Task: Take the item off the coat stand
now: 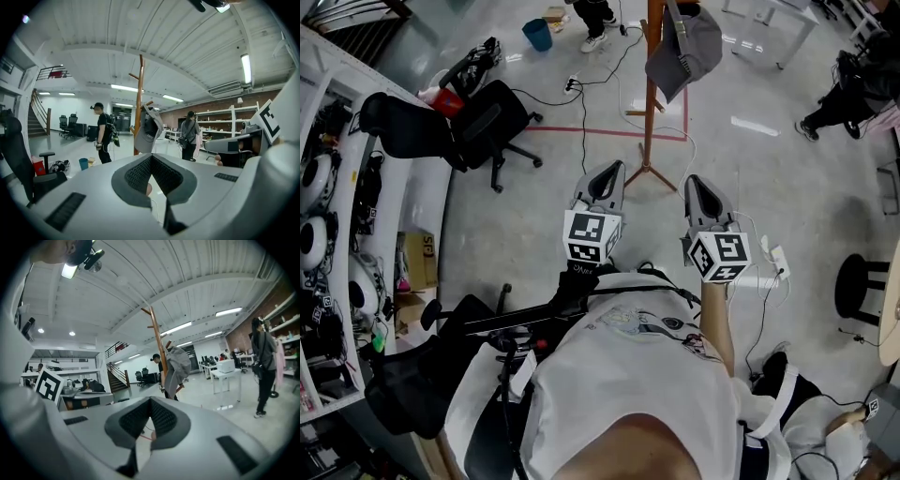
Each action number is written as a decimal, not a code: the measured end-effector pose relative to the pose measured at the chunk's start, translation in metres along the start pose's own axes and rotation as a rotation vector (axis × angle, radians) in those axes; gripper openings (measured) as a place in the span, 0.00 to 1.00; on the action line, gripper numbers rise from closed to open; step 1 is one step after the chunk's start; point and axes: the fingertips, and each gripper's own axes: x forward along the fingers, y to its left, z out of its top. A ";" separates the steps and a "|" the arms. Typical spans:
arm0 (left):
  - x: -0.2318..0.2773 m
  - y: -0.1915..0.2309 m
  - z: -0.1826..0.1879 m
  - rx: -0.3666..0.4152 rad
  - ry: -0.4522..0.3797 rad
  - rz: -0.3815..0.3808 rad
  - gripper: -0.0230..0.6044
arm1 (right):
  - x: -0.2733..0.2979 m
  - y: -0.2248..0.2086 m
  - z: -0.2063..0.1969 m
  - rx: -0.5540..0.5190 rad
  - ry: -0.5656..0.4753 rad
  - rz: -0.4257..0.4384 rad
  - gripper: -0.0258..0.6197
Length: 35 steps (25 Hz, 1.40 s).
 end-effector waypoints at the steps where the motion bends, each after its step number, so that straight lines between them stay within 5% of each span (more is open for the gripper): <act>1: 0.001 -0.002 -0.003 -0.001 0.009 0.005 0.04 | 0.000 -0.003 -0.003 0.007 0.006 0.002 0.05; 11: 0.003 0.017 -0.033 -0.021 0.093 0.046 0.04 | 0.027 -0.016 -0.029 0.062 0.072 -0.007 0.05; 27: 0.095 0.095 -0.011 -0.020 0.088 -0.057 0.04 | 0.135 -0.033 -0.006 0.073 0.059 -0.103 0.05; 35: 0.125 0.097 -0.014 -0.014 0.114 -0.121 0.04 | 0.148 -0.059 -0.005 0.121 0.064 -0.210 0.05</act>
